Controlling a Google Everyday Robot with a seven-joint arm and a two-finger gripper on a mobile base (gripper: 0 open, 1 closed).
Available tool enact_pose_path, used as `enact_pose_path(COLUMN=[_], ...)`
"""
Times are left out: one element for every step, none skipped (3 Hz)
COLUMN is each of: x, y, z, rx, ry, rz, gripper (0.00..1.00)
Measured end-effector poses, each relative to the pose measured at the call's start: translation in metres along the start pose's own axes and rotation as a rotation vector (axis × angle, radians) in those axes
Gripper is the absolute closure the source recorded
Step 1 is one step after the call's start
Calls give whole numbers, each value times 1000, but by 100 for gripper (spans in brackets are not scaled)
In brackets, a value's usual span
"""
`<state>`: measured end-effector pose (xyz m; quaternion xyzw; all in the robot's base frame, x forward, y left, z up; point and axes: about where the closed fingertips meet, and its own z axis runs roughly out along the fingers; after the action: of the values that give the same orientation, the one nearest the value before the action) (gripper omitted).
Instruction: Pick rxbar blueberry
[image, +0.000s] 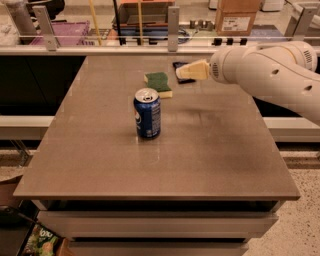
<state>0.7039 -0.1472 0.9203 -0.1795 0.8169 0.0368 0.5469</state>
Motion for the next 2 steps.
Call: enact_pose_path(x=[1, 6], y=[9, 18], z=[22, 39], rx=[-2, -5], ry=[16, 30], rz=[14, 38], gripper=[0, 0])
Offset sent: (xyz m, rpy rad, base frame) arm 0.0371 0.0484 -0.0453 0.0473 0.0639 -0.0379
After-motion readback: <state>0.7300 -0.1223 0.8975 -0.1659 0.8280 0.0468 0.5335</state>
